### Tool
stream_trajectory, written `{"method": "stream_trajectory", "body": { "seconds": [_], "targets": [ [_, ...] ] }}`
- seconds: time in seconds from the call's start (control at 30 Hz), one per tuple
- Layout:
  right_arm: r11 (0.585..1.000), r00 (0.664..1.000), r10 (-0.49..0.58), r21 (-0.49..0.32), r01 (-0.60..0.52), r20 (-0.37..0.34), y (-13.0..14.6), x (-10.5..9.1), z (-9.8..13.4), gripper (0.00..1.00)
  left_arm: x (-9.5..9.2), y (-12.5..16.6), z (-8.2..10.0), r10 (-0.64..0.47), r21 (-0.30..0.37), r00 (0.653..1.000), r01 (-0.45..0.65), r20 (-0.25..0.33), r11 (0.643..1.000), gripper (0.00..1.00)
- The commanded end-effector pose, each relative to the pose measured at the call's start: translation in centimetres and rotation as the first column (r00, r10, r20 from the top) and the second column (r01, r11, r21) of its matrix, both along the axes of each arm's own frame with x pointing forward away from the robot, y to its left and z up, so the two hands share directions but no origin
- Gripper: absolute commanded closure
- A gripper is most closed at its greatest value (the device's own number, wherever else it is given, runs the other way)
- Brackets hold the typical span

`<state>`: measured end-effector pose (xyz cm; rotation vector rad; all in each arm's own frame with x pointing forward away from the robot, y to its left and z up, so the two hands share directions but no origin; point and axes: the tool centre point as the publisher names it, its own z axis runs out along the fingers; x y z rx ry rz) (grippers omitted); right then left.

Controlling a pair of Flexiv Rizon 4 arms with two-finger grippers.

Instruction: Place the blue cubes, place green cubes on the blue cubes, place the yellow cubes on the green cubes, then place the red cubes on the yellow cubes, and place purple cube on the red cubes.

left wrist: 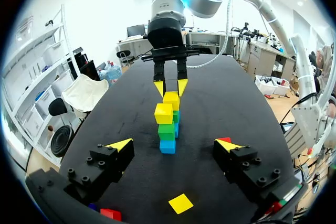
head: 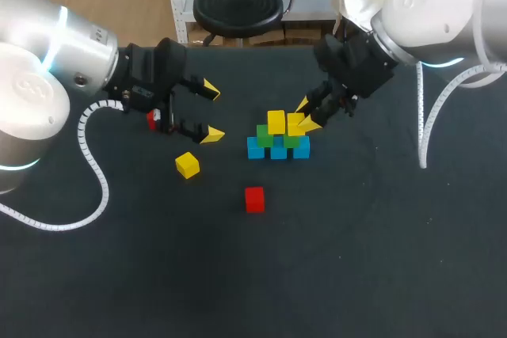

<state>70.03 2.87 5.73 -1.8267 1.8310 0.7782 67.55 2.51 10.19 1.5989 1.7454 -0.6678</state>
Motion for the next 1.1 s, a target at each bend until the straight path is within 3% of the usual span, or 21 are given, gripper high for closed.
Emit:
{"method": "stream_trajectory", "body": {
  "seconds": [0.03,0.27,0.33,0.37,0.4,0.63,0.67,0.7,0.8,0.9,1.1],
  "targets": [
    [1.0,1.0,-0.001,0.001,0.001,-0.002,0.0,0.2,-0.1,1.0,-0.1,0.1,-0.1,-0.001,-0.007,1.0,0.001,0.005,1.0,0.0],
    [1.0,1.0,-0.003,0.0,0.003,-0.003,0.0,0.3,-0.2,0.94,-0.1,0.1,-0.1,-0.001,-0.007,1.0,0.001,0.005,1.0,0.0],
    [1.0,1.0,-0.005,-0.001,0.005,-0.003,0.0,0.3,-0.2,0.88,-0.1,0.1,-0.1,-0.001,-0.007,1.0,0.001,0.005,1.0,0.0],
    [1.0,1.0,-0.005,0.001,0.005,-0.003,0.0,0.3,-0.2,0.77,-0.1,0.1,-0.1,-0.001,-0.007,1.0,0.001,0.005,1.0,0.0],
    [1.0,1.0,-0.006,0.001,0.006,-0.003,0.0,0.3,-0.2,0.73,-0.1,0.1,-0.1,-0.001,-0.007,1.0,0.001,0.005,1.0,0.0],
    [1.0,1.0,-0.009,0.004,0.009,-0.004,0.1,0.4,-0.2,0.56,-0.1,0.1,-0.1,-0.001,-0.007,1.0,0.001,0.005,1.0,0.0],
    [1.0,1.0,-0.01,0.005,0.01,-0.005,0.2,0.4,-0.2,0.5,-0.1,0.1,-0.1,-0.001,-0.007,1.0,0.001,0.005,1.0,0.0],
    [1.0,1.0,-0.009,0.005,0.009,-0.005,0.2,0.4,-0.2,0.34,-0.1,0.1,-0.1,-0.001,-0.007,1.0,0.001,0.005,1.0,0.0],
    [1.0,1.0,-0.01,0.006,0.01,-0.008,0.2,0.4,-0.2,0.31,-0.1,0.1,-0.1,-0.001,-0.007,1.0,0.001,0.005,1.0,0.0],
    [1.0,1.0,-0.019,0.011,0.019,-0.002,0.1,0.4,-0.2,0.0,-0.1,0.1,-0.1,-0.001,-0.007,1.0,0.001,0.005,1.0,0.0],
    [0.998,0.998,-0.058,0.037,0.057,0.03,-1.0,0.1,0.5,0.0,-0.1,0.1,-0.1,-0.001,-0.007,1.0,0.001,0.005,1.0,0.0]
  ]
}}
